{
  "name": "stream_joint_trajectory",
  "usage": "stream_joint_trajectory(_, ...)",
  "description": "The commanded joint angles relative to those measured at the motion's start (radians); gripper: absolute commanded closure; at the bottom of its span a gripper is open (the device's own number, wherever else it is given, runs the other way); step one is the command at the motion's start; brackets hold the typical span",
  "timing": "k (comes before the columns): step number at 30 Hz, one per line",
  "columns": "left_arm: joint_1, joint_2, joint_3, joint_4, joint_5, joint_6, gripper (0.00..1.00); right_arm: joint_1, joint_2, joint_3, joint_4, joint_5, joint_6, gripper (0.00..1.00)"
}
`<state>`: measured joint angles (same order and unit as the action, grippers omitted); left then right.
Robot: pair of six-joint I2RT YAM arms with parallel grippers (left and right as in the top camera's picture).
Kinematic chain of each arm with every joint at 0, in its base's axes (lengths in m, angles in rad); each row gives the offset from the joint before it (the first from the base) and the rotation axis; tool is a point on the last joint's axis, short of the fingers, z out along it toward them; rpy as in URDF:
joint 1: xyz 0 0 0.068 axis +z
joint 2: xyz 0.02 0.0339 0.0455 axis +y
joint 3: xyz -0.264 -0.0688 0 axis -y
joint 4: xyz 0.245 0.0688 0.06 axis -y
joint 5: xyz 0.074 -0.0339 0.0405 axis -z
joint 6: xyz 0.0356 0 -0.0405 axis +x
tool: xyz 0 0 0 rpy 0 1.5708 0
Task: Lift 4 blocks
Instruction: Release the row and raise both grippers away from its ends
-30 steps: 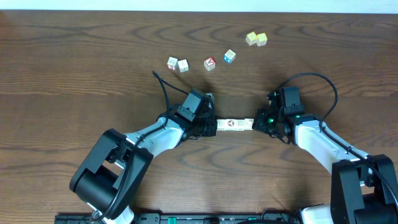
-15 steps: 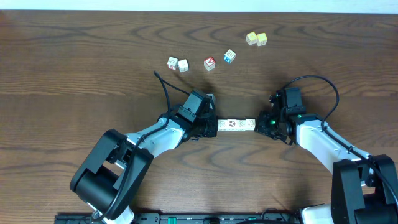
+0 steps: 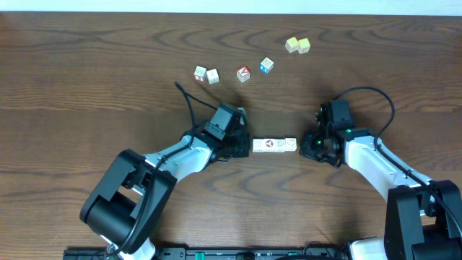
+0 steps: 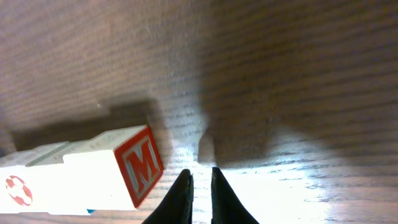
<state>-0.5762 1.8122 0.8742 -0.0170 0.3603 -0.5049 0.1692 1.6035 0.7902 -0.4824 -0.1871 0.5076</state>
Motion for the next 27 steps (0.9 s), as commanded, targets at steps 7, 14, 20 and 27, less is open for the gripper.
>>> stream_joint_trajectory(7, 0.083, -0.010, -0.001, -0.004, 0.012, -0.010, 0.91, -0.011, 0.005, 0.164, -0.169, 0.083, -0.042, 0.81)
stream_joint_trajectory(14, 0.137, -0.035, -0.001, 0.074, 0.012, -0.009, 0.46, -0.010, 0.005, 0.260, -0.135, 0.036, -0.105, 0.95)
stream_joint_trajectory(20, 0.155, -0.035, -0.001, 0.089, -0.074, -0.009, 0.25, 0.034, 0.009, 0.245, -0.027, 0.026, -0.113, 0.99)
stream_joint_trajectory(27, 0.154, -0.035, -0.001, 0.087, -0.078, -0.009, 0.23, 0.134, 0.071, 0.240, 0.016, 0.139, -0.071, 0.99)
